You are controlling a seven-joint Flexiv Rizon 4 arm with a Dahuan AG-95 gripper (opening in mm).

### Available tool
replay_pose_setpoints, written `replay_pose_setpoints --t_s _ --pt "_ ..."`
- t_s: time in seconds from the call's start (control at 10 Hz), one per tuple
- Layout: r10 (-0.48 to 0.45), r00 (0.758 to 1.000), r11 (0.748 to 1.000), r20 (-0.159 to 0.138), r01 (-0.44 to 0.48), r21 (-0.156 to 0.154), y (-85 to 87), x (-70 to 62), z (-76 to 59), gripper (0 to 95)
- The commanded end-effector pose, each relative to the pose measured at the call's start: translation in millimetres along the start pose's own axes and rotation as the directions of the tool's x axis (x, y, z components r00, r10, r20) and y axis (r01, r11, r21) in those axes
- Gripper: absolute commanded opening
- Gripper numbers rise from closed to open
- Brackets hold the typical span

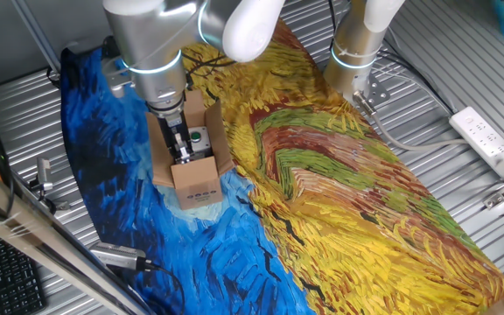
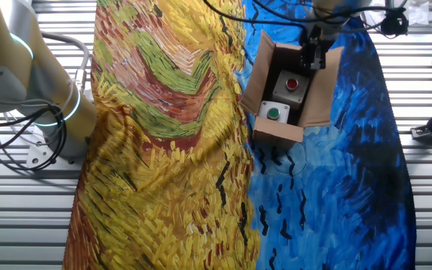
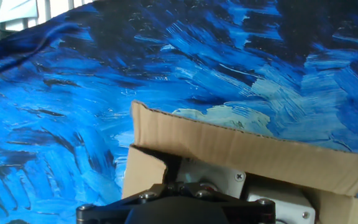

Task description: Open a box

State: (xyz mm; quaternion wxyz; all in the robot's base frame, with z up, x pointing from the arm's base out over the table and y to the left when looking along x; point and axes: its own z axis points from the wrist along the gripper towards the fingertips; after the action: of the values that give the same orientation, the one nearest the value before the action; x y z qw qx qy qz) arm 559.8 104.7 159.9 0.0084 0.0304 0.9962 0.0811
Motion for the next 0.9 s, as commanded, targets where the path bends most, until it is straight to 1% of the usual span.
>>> replay_pose_setpoints --t_s 0.1,0.4,0.7,0.8,0.9 --pt "0.007 1.0 1.0 -0.004 -0.007 -0.003 2.2 2.1 -4.1 0.0" --pt "0.028 1.0 1.0 -0.005 -0.028 -0.003 8.8 4.5 -9.7 0.0" --pt "0.051 0.999 0.999 -0.001 -0.051 -0.001 18.2 5.9 -10.7 0.0" --pt "0.061 0.998 0.998 0.0 -0.061 0.001 24.3 6.2 -12.1 0.0" --pt "0.063 0.998 0.998 -0.001 -0.063 0.002 25.4 6.2 -12.4 0.0"
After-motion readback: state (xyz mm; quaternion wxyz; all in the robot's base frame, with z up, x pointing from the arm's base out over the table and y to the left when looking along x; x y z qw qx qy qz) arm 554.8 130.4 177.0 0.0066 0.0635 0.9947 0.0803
